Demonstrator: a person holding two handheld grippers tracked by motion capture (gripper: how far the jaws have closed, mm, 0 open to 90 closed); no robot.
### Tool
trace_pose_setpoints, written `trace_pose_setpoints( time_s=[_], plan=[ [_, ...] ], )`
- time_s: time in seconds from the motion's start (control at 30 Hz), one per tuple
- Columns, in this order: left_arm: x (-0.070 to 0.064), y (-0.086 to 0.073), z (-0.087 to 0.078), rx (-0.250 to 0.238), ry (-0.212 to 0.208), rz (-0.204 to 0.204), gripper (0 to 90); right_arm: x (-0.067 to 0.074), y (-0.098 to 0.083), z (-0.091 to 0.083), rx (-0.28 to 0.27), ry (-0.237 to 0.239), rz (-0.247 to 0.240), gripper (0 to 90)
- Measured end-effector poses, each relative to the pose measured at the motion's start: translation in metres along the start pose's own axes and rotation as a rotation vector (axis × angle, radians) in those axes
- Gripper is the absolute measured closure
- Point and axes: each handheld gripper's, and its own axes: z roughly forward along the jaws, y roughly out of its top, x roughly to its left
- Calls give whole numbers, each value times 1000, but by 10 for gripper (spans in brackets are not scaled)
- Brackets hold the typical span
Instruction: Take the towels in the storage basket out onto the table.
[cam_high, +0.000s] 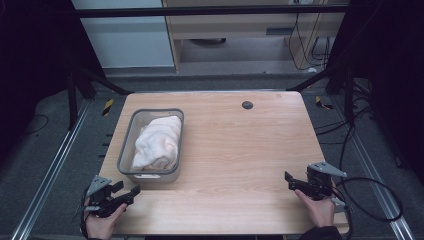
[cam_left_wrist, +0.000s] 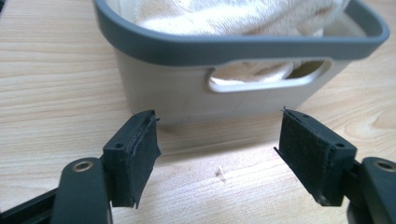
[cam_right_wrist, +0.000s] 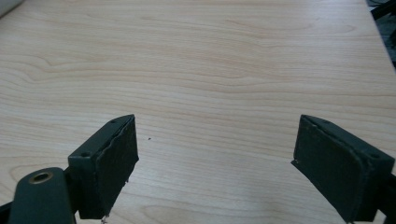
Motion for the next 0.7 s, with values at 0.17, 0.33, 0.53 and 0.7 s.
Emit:
trace_pose_setpoints(
  time_s=[0.17, 0.33, 0.53, 0.7],
  plan=[
    [0, 7, -12, -53, -2, 0, 310, -1, -1, 0, 3, -13, -6, 138],
    [-3, 14, -17, -64, -17, 15, 325, 3, -2, 0, 1, -6, -3, 138],
    [-8, 26, -22, -84, -26, 37, 326, 9, -1, -1, 0, -17, -36, 136],
    [-9, 35, -25, -83, -38, 47, 316, 21, -2, 0, 7, -8, -87, 136]
  ],
)
